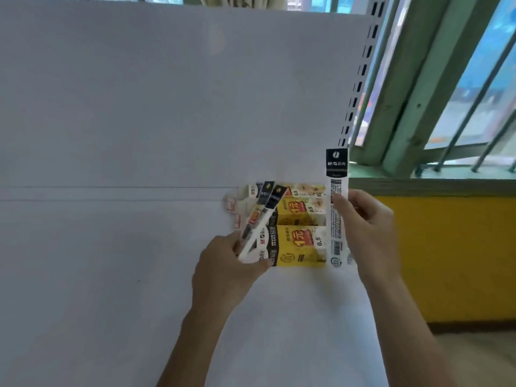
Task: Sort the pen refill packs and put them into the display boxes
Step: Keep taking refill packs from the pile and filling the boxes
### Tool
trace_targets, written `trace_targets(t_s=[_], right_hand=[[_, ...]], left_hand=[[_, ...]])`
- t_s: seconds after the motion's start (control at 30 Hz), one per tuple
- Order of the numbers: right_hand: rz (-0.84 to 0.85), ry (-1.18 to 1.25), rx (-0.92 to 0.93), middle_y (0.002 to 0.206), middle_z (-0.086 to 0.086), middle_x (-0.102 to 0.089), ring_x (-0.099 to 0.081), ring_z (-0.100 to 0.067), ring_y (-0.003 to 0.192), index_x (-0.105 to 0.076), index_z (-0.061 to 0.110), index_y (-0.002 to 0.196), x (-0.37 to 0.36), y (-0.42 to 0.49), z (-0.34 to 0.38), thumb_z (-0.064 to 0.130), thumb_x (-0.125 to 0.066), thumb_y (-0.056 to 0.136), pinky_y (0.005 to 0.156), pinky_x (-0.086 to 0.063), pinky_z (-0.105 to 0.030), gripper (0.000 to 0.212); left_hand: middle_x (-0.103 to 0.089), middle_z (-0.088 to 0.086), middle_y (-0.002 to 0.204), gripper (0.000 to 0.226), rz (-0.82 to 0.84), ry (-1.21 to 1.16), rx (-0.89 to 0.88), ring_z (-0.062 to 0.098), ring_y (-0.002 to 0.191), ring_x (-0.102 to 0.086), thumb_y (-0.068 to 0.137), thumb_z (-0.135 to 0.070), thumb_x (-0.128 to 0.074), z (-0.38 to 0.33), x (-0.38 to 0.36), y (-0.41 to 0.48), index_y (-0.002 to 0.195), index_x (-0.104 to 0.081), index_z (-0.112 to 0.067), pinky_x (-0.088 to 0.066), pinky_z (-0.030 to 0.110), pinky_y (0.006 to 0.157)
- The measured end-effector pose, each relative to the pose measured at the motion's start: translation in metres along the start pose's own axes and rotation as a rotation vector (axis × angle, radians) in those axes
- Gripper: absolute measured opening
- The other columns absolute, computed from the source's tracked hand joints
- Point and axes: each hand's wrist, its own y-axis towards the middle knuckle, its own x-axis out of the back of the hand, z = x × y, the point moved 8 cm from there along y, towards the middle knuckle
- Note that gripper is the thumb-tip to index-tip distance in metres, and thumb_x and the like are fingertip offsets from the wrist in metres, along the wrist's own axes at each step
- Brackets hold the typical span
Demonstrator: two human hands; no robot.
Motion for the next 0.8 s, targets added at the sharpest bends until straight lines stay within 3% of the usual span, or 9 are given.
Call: trace_targets(t_s=[0.07,0.13,0.2,0.3,0.37,0.53,0.63,0.7,0.8], right_hand=[[0.047,0.029,0.034,0.072,0.003,-0.068,-0.060,-0.011,0.064,-0.067,0.020,0.080,0.003,0.001,0.004,0.023,-0.057,0.089,0.050,-0.043,-0.015,0.013],[0.048,0.092,0.075,0.071,0.004,-0.069,-0.062,-0.009,0.063,-0.068,0.020,0.078,0.011,0.004,0.015,0.020,-0.060,0.087,0.054,-0.049,-0.021,0.012],[-0.023,0.227,0.113,0.073,0.005,-0.070,-0.067,-0.010,0.068,-0.067,0.017,0.078,0.027,0.007,0.029,0.018,-0.061,0.086,0.059,-0.054,-0.022,0.010],[-0.105,0.442,0.217,0.076,0.005,-0.070,-0.069,-0.015,0.076,-0.065,0.014,0.082,0.046,0.005,0.058,0.021,-0.060,0.087,0.064,-0.056,-0.026,0.011],[-0.104,0.546,0.292,0.075,0.009,-0.070,-0.069,-0.015,0.077,-0.064,0.020,0.078,0.048,-0.001,0.078,0.025,-0.059,0.084,0.065,-0.057,-0.028,0.010],[0.002,0.659,0.488,0.074,0.015,-0.069,-0.067,-0.006,0.071,-0.066,0.032,0.073,0.037,-0.015,0.111,0.020,-0.063,0.085,0.060,-0.053,-0.017,0.017],[0.047,0.490,0.640,0.079,0.021,-0.066,-0.064,-0.003,0.071,-0.063,0.031,0.078,0.028,-0.021,0.118,0.018,-0.061,0.084,0.061,-0.051,-0.020,0.015],[0.041,0.378,0.715,0.080,0.022,-0.063,-0.060,-0.003,0.069,-0.062,0.024,0.079,0.025,-0.025,0.117,0.021,-0.060,0.086,0.060,-0.049,-0.025,0.008],[0.043,0.132,0.771,0.074,0.024,-0.054,-0.051,0.004,0.062,-0.062,0.025,0.079,0.015,-0.022,0.120,0.025,-0.062,0.085,0.057,-0.039,-0.008,0.006]], left_hand=[[-0.064,-0.006,0.076,0.015,-0.113,-0.005,0.023,0.016,0.068,-0.061,0.074,-0.030,-0.072,0.002,-0.005,-0.004,0.085,-0.066,-0.022,-0.054,0.038,0.064],[-0.059,-0.006,0.068,0.004,-0.305,0.008,-0.066,0.013,0.060,-0.055,0.082,-0.023,-0.066,-0.009,0.002,-0.013,0.082,-0.064,-0.019,-0.045,0.029,0.051],[-0.055,-0.008,0.067,0.009,-0.500,0.051,-0.314,0.014,0.055,-0.045,0.083,-0.012,-0.055,-0.036,0.015,-0.029,0.082,-0.057,-0.020,-0.029,0.018,0.043],[-0.056,-0.008,0.089,0.027,-0.676,0.153,-0.681,0.013,0.066,-0.047,0.068,-0.011,-0.042,-0.075,0.030,-0.059,0.090,-0.051,-0.023,-0.030,0.012,0.044],[-0.054,-0.010,0.098,0.025,-0.712,0.178,-0.812,0.011,0.066,-0.051,0.070,-0.011,-0.050,-0.088,0.038,-0.071,0.091,-0.052,-0.025,-0.036,0.015,0.043],[-0.058,-0.009,0.098,0.018,-0.761,0.138,-0.975,0.009,0.065,-0.056,0.078,-0.009,-0.064,-0.098,0.047,-0.086,0.089,-0.057,-0.021,-0.042,0.022,0.048],[-0.058,-0.008,0.097,0.035,-0.753,0.138,-1.008,0.009,0.065,-0.056,0.071,0.006,-0.070,-0.103,0.041,-0.090,0.091,-0.059,-0.021,-0.041,0.023,0.048],[-0.058,-0.009,0.097,0.021,-0.728,0.117,-1.022,0.007,0.066,-0.055,0.080,-0.005,-0.066,-0.106,0.039,-0.091,0.092,-0.059,-0.021,-0.042,0.021,0.049],[-0.058,-0.009,0.098,0.004,-0.692,0.052,-1.024,0.005,0.072,-0.057,0.087,-0.021,-0.059,-0.109,0.037,-0.091,0.091,-0.060,-0.021,-0.044,0.016,0.053]])
